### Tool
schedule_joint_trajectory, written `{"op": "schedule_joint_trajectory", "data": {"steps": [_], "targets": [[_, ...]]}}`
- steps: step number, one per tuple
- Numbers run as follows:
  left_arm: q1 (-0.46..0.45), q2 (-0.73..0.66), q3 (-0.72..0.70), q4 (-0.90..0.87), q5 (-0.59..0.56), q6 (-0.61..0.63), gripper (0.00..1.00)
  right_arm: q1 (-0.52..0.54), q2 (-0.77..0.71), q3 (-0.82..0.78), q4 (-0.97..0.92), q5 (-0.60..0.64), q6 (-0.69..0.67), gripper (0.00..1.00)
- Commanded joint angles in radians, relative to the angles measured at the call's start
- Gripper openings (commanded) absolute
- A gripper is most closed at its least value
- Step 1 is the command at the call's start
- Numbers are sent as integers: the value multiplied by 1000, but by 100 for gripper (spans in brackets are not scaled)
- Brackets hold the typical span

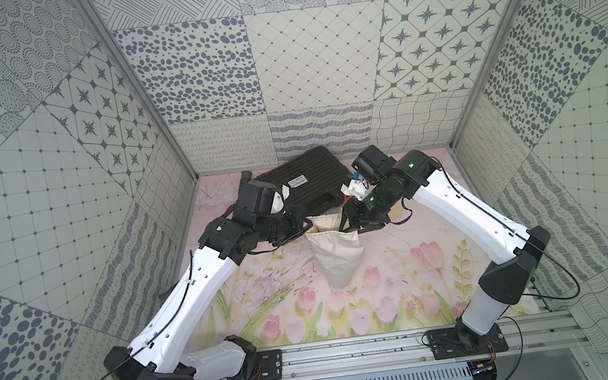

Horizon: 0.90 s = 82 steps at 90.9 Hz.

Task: Close the soil bag
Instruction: Adjust the soil bag at the center of the board.

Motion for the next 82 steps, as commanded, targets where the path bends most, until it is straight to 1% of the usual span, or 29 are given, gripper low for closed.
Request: {"op": "schedule_joint_trajectory", "data": {"steps": [1, 5, 12, 23, 31, 41, 45, 52, 63, 72, 82], "targets": [[-5, -15, 5, 32, -5, -3, 0, 4, 12, -31, 17, -4, -16, 13], [-5, -18, 7, 27, -8, -3, 0, 3, 5, -35, 10, 10, -19, 0], [-5, -22, 21, 13, -16, -3, 0, 3, -9, -1, -24, 69, -28, 0], [-8, -32, 53, -19, -41, -5, 0, 3, -8, 149, -82, 179, -53, 0], [-14, -60, 73, -50, -76, -25, 0, 4, -5, 229, -74, 218, -73, 0], [-26, -112, 80, -86, -121, -58, 0, 6, -32, 232, -24, 262, -91, 0], [-34, -135, 74, -101, -137, -75, 0, 6, -53, 204, 6, 261, -98, 0], [-52, -177, 38, -115, -153, -106, 0, 7, -113, 97, 96, 232, -105, 0], [-92, -254, -81, -111, -180, -159, 0, 10, -229, -170, 264, 182, -82, 0], [-113, -308, -171, -79, -190, -194, 0, 11, -305, -365, 351, 139, -47, 0], [-119, -325, -217, -65, -185, -200, 0, 18, -374, -471, 439, 82, -25, 0]]}}
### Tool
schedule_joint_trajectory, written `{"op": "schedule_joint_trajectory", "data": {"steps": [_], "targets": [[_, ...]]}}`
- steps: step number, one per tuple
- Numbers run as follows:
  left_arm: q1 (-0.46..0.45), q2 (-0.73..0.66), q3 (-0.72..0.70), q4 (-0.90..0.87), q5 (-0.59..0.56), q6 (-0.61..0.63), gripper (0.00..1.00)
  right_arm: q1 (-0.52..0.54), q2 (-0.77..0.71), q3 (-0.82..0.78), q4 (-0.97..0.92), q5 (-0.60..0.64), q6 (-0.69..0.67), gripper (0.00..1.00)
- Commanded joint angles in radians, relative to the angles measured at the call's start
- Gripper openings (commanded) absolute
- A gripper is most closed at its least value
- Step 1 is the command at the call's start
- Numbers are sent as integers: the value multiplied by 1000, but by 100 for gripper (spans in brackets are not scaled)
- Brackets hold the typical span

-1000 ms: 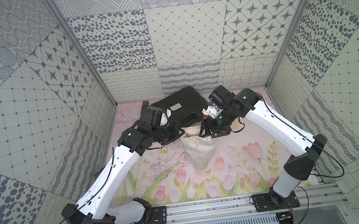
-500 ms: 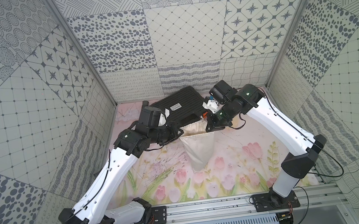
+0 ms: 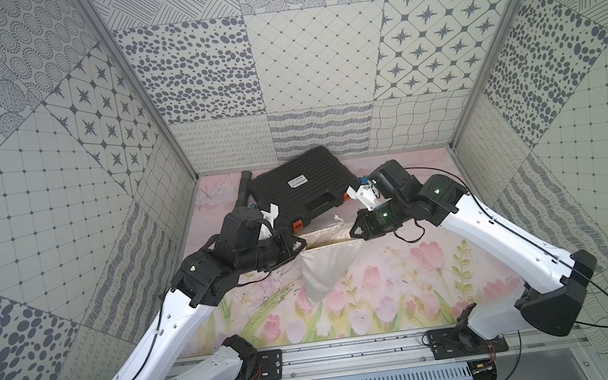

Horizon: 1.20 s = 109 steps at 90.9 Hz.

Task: Close the soil bag
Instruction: Adjust the soil bag at the center of the board.

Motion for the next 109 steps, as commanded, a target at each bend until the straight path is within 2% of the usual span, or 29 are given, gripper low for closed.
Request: {"op": "schedule_joint_trajectory", "data": {"steps": [1, 9, 14, 15, 18, 36, 45, 52, 64, 71, 88, 109], "targets": [[-15, -49, -74, -18, -94, -60, 0, -15, -81, -80, 101, -14, 15, 0], [-18, -40, -72, -16, -87, -41, 0, -16, -101, -105, 124, -68, 8, 0], [-18, -30, -65, -10, -73, -23, 0, -15, -102, -109, 130, -98, -3, 9], [-18, -28, -63, -8, -70, -21, 0, -15, -102, -109, 132, -105, -5, 13], [-18, -22, -57, -7, -62, -13, 0, -16, -104, -108, 133, -119, -12, 17], [-22, -3, -31, 8, -32, 19, 0, -46, -127, -103, 170, -173, -57, 69], [-24, 6, -23, 23, -6, 33, 0, -101, -121, -83, 186, -211, -78, 85], [-31, 15, -10, 23, 1, 43, 0, -162, -105, -66, 213, -262, -79, 91], [-33, 19, 5, 10, -1, 56, 0, -203, -50, -22, 268, -378, -78, 94], [-35, 19, 10, 0, -4, 63, 0, -203, -10, 5, 289, -439, -71, 91], [-33, 23, 11, 0, -15, 66, 0, -183, 44, 39, 341, -523, -45, 75], [-34, 33, 11, 16, -19, 67, 0, -156, 73, 21, 340, -534, -62, 55]]}}
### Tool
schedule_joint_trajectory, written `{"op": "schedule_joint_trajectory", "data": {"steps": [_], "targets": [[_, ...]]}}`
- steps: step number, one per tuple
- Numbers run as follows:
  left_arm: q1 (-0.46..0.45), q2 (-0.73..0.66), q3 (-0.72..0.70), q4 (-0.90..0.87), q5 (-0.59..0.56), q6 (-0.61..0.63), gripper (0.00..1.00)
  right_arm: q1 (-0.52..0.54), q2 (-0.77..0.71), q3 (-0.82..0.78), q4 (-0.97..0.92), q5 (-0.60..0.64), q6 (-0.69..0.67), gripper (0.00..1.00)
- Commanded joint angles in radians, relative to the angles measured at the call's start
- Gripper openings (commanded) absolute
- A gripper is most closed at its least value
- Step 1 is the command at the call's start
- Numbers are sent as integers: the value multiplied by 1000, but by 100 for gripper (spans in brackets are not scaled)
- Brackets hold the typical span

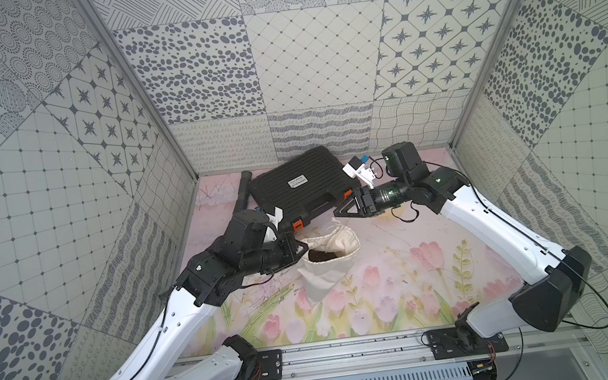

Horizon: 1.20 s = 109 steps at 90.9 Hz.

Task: Close the soil bag
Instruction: Adjust the soil bag at the center of the board, then frap the soil bag at the center of the board.

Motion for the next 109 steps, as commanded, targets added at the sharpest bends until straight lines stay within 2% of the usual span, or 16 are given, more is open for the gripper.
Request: {"op": "schedule_joint_trajectory", "data": {"steps": [1, 23, 32, 60, 76, 93, 101, 109], "targets": [[-4, 5, 12, 18, 0, 33, 0, 15, 12, 10, 40, -33, -15, 54], [-4, 13, 11, 25, -7, 27, 0, 25, 9, -16, 38, -31, -30, 44], [-1, 13, 13, 27, -10, 24, 0, 25, 13, -24, 38, -25, -34, 36], [-2, 14, 16, 26, -16, 21, 0, 28, 2, -63, 31, -18, -49, 34], [-2, 15, 16, 31, -16, 19, 0, 30, 0, -63, 32, -9, -48, 19], [-4, 18, 14, 35, -16, 16, 0, 31, 7, -27, 34, -1, -48, 13], [-3, 17, 14, 35, -18, 14, 0, 31, 3, -20, 34, 2, -48, 0], [-3, 18, 14, 36, -21, 12, 0, 30, -9, -20, 35, 15, -48, 0]]}}
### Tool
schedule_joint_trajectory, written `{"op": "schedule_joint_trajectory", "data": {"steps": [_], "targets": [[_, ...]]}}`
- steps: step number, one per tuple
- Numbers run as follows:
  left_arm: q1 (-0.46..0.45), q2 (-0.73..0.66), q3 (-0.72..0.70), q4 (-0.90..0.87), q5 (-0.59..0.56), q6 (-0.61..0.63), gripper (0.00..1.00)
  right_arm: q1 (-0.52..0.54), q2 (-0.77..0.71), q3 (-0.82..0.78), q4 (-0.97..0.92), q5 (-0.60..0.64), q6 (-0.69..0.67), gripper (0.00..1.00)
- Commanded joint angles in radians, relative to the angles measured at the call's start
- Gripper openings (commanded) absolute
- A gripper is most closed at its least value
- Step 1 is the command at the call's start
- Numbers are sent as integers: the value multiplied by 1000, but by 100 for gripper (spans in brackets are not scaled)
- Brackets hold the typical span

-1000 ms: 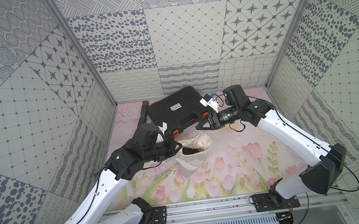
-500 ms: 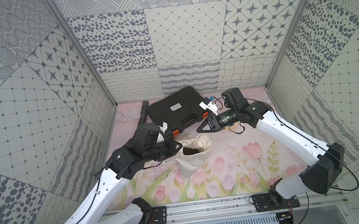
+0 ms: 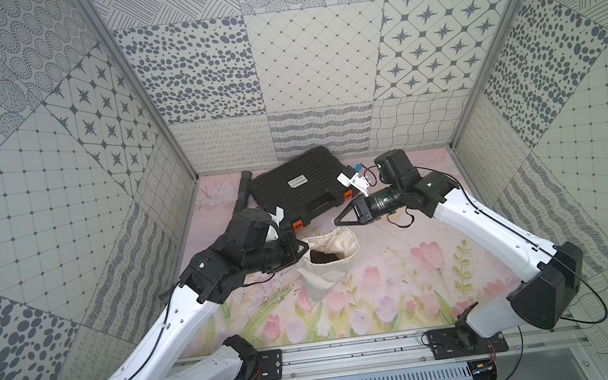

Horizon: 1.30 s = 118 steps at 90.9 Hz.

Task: Close the soil bag
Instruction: Frap the soil bag at the center of the board.

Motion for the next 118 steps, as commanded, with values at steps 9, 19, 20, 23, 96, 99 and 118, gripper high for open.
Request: {"op": "schedule_joint_trajectory", "data": {"steps": [9, 19, 20, 23, 96, 99, 118], "targets": [[-3, 8, 19, 32, -15, 9, 0, 3, -43, 34, 31, 53, -5, 0], [-2, 28, 39, 19, -18, 21, 2, -8, -66, 59, 40, 94, 13, 0], [-2, 29, 42, 17, -19, 23, 2, -10, -69, 63, 41, 100, 15, 0], [-2, 37, 51, 8, -22, 30, 3, -14, -77, 75, 45, 124, 22, 0], [117, 130, 103, 22, 74, 152, 22, -66, -261, 15, 261, 374, 312, 0], [118, 147, 108, 36, 93, 157, 26, -52, -278, -32, 312, 399, 341, 0], [119, 194, 128, 58, 124, 151, 70, -3, -321, -117, 431, 524, 399, 0]]}}
